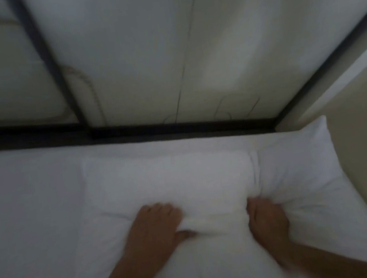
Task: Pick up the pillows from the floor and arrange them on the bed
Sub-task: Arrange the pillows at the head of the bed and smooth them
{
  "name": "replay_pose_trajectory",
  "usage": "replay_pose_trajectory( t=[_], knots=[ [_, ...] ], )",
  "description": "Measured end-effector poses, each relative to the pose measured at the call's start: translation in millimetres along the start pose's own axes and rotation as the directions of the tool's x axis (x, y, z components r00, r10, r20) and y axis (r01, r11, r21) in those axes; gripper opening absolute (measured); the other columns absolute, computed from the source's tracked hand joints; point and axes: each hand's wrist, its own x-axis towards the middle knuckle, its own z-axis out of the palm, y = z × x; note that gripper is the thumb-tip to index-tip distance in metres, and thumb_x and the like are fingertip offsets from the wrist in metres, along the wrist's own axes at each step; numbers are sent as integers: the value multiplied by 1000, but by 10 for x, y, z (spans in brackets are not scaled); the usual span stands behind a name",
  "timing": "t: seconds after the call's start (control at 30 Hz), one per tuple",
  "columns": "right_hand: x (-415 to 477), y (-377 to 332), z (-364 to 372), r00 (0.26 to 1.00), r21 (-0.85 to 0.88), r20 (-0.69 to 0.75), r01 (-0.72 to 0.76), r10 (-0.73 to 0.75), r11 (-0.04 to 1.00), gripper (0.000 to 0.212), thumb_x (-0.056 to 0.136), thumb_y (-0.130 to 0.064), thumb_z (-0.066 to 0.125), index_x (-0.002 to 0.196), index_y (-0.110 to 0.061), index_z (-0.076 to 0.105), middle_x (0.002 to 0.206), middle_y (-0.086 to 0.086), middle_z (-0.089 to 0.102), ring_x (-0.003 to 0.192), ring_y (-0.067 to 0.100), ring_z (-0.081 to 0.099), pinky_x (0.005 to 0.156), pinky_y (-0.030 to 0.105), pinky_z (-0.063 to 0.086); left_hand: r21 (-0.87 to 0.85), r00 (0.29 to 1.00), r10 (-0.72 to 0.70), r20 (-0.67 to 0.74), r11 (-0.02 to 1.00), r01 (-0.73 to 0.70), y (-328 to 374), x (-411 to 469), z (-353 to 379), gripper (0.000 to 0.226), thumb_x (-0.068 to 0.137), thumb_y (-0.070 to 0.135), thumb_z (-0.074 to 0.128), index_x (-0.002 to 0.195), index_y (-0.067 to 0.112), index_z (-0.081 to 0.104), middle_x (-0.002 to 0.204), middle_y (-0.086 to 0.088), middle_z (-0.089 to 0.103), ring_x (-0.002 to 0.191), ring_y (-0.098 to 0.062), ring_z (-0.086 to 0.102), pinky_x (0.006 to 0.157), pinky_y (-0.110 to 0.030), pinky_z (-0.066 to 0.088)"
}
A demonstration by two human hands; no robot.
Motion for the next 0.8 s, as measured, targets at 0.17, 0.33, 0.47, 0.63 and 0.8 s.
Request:
replay_pose_trajectory(
  t=[0.17,0.33,0.47,0.63,0.8],
  knots=[
    [17,59,-231,989,-58,-77,-133,128,989,52,96,-38,30,66,-12,64,65,16,65,55,37,61,52,35,46,91,971,-234,41,969,229,313,-200,-298,48,86,59,44,108,17,54,109,-8,57,103,-29,50,87,-40,34],
    [111,35,-696,993,-151,-96,-89,75,984,54,97,-41,21,81,-13,65,82,12,68,76,32,60,72,39,45,78,936,-340,90,939,334,593,-610,-333,70,90,59,33,146,23,11,157,-8,16,142,-32,13,112,-56,14],
    [250,-404,-995,994,-23,-91,52,-54,998,53,92,-57,25,125,-27,54,131,4,57,119,28,48,94,44,34,67,934,-353,53,935,349,727,-733,-331,73,91,61,12,140,28,-30,157,-2,-26,143,-29,-23,116,-57,0],
    [-44,-565,-642,876,93,233,412,-422,907,74,86,-74,-2,149,-38,12,160,-10,4,147,15,-3,116,45,-5,71,920,-361,150,932,354,795,-616,-171,83,67,74,-23,139,33,-29,150,4,-34,143,-21,-22,115,-57,-5],
    [277,1133,-732,961,-228,242,-79,135,971,70,89,-66,0,151,-32,0,161,-4,-6,147,18,-6,117,50,-3,88,841,-472,265,880,466,391,-933,30,98,57,91,-5,143,45,-18,147,16,-35,141,-6,-22,112,-59,-6]
  ],
)
